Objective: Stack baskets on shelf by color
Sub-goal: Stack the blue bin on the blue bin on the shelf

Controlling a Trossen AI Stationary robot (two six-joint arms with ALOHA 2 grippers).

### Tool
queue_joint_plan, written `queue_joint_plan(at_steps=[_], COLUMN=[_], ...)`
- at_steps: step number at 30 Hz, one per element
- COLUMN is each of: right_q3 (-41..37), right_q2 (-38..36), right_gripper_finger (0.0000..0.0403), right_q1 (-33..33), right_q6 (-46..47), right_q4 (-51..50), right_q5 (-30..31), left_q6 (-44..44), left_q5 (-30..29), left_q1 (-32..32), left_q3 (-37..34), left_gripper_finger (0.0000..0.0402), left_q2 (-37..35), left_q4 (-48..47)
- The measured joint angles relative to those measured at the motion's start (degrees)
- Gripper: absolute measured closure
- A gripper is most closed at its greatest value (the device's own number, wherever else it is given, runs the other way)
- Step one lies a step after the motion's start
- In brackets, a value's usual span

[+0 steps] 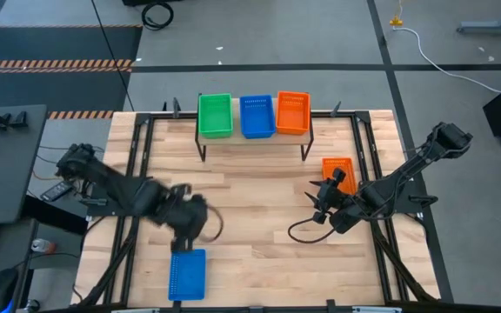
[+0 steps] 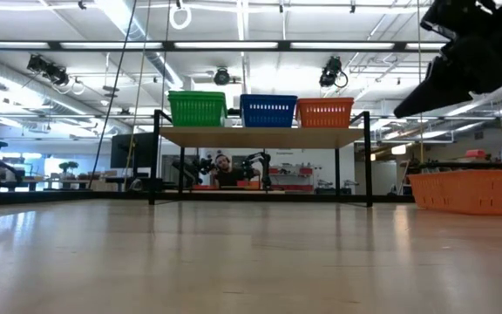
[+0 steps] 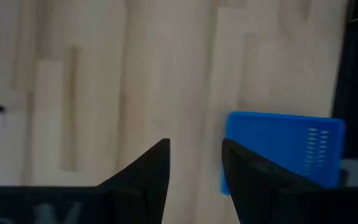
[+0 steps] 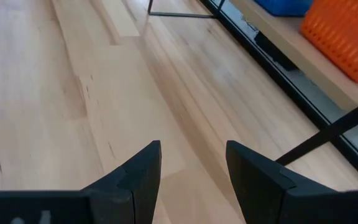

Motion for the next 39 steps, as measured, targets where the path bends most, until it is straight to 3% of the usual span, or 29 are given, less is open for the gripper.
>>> queue_joint_plan(at_steps=[6,11,19,26,33,39], right_q3=[-1.89,-1.89,-1.89,-1.89,-1.89,-1.89], right_q2=[0.0,0.0,0.0,0.0,0.0,0.0], right_gripper_finger=[0.0215,0.0215,0.0215,0.0215,0.0215,0.0215], right_q1=[-1.58,-3.32,-4.96,-4.96,-5.07,-5.58], right_q6=[-5.96,-11.47,-16.93,-16.93,-16.97,-16.97], right_q4=[4.77,7.8,11.73,11.77,11.97,12.12], right_q5=[-0.12,-0.12,-0.37,-0.78,-1.27,-1.47], left_q6=[-15.71,-19.51,-19.64,-18.77,-14.77,-5.82], left_q5=[-4.73,-2.77,5.56,13.02,13.91,11.05], left_q1=[-11.87,-15.84,-15.72,-13.7,-10.95,-3.45], left_q3=[-1.66,-7.71,-12.37,-17.96,-25.63,-30.65], left_gripper_finger=[0.0249,0.0254,0.026,0.026,0.0261,0.0264], left_q2=[2.46,6.81,12.41,15.05,15.1,15.05], left_q4=[0.86,7.96,22.59,26.54,26.62,26.77])
